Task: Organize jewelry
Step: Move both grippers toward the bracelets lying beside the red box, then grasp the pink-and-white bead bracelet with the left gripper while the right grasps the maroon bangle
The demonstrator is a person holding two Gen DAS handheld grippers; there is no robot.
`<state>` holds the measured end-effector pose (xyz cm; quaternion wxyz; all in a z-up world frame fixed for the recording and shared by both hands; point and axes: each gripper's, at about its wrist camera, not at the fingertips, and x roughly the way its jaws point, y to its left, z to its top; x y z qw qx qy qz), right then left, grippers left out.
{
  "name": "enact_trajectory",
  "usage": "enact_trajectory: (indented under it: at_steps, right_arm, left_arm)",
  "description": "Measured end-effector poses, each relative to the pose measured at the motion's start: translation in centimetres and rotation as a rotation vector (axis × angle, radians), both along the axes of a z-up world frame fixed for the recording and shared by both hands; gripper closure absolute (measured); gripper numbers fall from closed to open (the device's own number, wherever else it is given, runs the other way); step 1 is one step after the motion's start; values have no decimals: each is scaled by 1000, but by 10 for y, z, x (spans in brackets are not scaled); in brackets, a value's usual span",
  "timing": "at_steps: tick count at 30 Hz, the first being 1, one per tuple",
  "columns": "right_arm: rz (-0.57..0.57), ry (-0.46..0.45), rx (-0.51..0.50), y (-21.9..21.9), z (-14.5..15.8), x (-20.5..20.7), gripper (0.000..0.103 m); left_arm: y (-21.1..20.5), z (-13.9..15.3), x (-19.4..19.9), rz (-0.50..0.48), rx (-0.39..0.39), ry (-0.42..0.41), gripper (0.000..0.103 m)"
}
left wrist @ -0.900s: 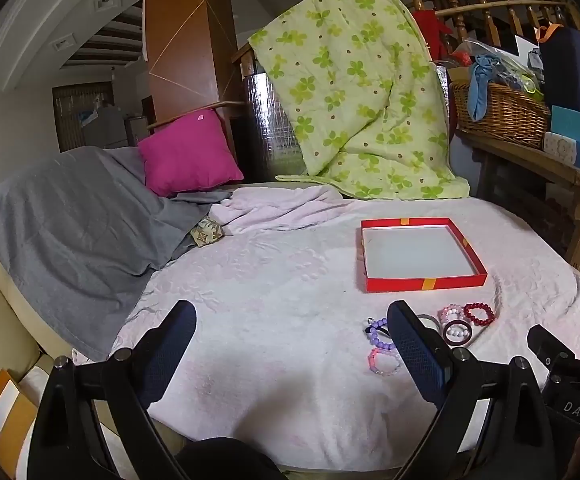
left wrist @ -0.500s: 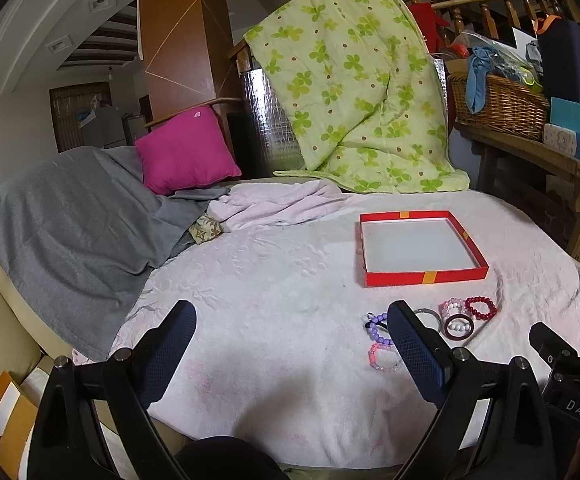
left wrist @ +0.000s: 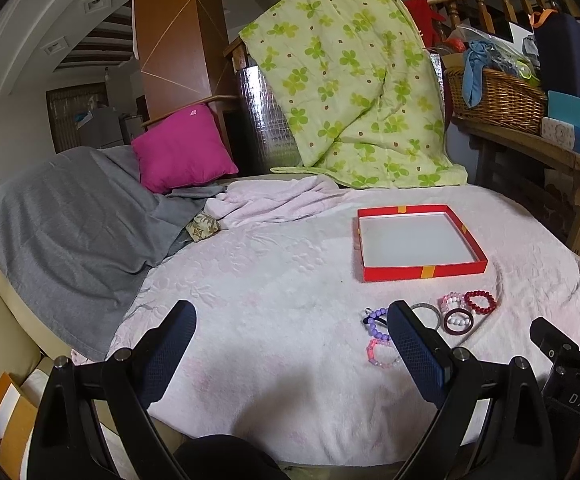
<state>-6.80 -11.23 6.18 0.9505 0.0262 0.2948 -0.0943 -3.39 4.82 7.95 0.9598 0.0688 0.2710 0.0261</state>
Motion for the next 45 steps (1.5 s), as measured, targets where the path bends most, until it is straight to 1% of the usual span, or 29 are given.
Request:
enact_trajectory:
  at_steps: [1,2,4,8,9,12,15,17,20,23,25,29,32,33,34,36,38,40,41,42,43,44,45]
  right_arm:
    - [0,3,7,0,0,0,1]
    - [-2,17,-32,0,-2,1,1]
    - [-5,25,-35,-1,-3,1,1]
    - [-9,42,-7,-2,-4,3,1]
    - [-9,38,10,-2,-4,4,1]
    - [-8,36,21,-2,-5,5,1]
    - [-10,21,5,-1,-6,6,1]
    - [-11,-17,1,-2,-8,7,1]
    - [-17,-18,7,-2,-10,10,1]
    - [-20,0,20,-4,-13,14,1]
    - [-21,9,25,-6,-14,16,1]
    - [-8,21,37,-22,-24,24,1]
    - [39,25,73,-39,-36,33,5]
    - [53,29,78,-44,-41,37,8]
    - [65,31,78,-48,-44,41,13]
    - [96,46,94,-55,-54,51,18]
    - [127,73,114,-59,-64,64,22]
    - [153,117,108,-60,-76,83,31]
    - [163,146,141,-59,-82,88,33]
    - [172,169,156,-59,-89,98,37]
    - [174,212,181,-61,-96,101,42]
    - [175,233,190,-61,-102,111,44]
    - [169,258,202,-62,-108,122,49]
  left_arm:
    - [0,-1,1,0,0,2,7]
    - [1,-3,0,0,-1,4,7]
    - [2,-4,1,-1,-1,5,7]
    - [0,-6,4,1,1,12,7]
    - [1,-7,3,1,1,12,7]
    - [0,-9,5,2,1,17,7]
    - [0,-12,7,2,2,22,7]
    - [0,-14,9,2,2,26,7]
    - [-1,-18,13,2,3,36,7]
    - [-1,-23,18,-4,3,45,7]
    - [0,-28,20,-13,-4,51,7]
    - [3,-50,38,-77,-61,110,7]
    - [8,-80,61,-120,-119,187,7]
    - [10,-89,67,-124,-126,206,7]
    - [12,-100,73,-124,-127,228,7]
    - [16,-116,83,-114,-127,258,7]
    - [19,-126,93,-106,-137,285,7]
    - [20,-133,101,-102,-141,302,7]
    - [20,-137,106,-99,-139,310,7]
    - [19,-141,112,-97,-135,318,7]
    - [19,-144,117,-98,-130,324,7]
    - [18,-145,120,-98,-127,326,7]
    - [18,-148,124,-100,-128,330,7]
